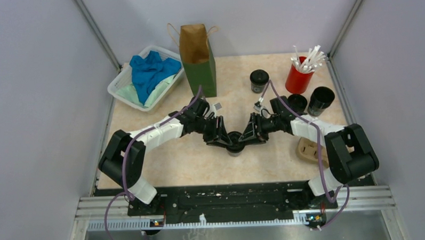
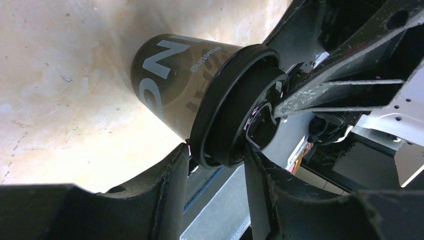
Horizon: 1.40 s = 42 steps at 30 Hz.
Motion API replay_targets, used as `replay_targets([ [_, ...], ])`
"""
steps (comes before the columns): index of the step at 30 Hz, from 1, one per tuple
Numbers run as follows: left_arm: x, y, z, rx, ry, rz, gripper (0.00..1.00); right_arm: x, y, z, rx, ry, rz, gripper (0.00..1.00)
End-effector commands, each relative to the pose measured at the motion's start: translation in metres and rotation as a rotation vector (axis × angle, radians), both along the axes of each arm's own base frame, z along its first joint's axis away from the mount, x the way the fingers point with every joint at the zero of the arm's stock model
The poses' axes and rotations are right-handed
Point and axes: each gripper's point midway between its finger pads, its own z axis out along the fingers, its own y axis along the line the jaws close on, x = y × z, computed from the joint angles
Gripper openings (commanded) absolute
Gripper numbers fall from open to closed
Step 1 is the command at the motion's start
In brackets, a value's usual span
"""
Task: Pack the takeout coffee
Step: Close the cup lid on the coffee cup.
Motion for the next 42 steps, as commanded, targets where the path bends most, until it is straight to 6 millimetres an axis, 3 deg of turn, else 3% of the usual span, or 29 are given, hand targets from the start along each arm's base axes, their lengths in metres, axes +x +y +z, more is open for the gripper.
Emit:
replay_targets([
  [1, -0.001, 0.013, -0.037, 0.104, 0.012, 0.026, 0.49, 0.002, 0.003, 0.014, 0.071, -0.033, -0.023, 0.55],
  [4, -0.001, 0.017, -0.042, 0.121, 0.025, 0.035, 0.48, 0.004, -0.01, 0.021, 0.134, -0.028, -0.074, 0.58],
  [7, 0.0, 0.019, -0.045, 0.131, 0.034, 0.04, 0.48, -0.001, -0.014, 0.015, 0.12, -0.024, -0.05, 0.57],
  [17, 0.003, 0.021, -0.05, 0.163, 0.048, 0.035, 0.46, 0.006, -0.015, 0.008, 0.171, -0.014, -0.107, 0.38],
  [25, 0.003, 0.025, -0.054, 0.199, 0.052, 0.031, 0.45, 0.013, -0.013, 0.014, 0.223, -0.022, -0.134, 0.42],
  [29, 0.0, 0.03, -0.065, 0.225, 0.075, 0.032, 0.45, 0.013, -0.017, -0.011, 0.164, 0.052, -0.177, 0.41],
  [33, -0.006, 0.038, -0.083, 0.251, 0.109, 0.035, 0.45, 0.005, -0.028, -0.069, 0.025, 0.16, -0.247, 0.41],
  [34, -0.006, 0.039, -0.085, 0.251, 0.112, 0.035, 0.45, 0.002, -0.028, -0.076, 0.021, 0.18, -0.237, 0.41],
  [36, -0.005, 0.038, -0.084, 0.247, 0.104, 0.031, 0.45, 0.004, -0.024, -0.064, 0.065, 0.149, -0.216, 0.43],
  [40, 0.001, 0.037, -0.078, 0.26, 0.079, 0.021, 0.45, 0.028, -0.017, 0.012, 0.148, -0.056, -0.185, 0.66],
  [42, 0.003, 0.036, -0.076, 0.258, 0.075, 0.016, 0.45, 0.031, -0.011, 0.031, 0.184, -0.086, -0.14, 0.72],
])
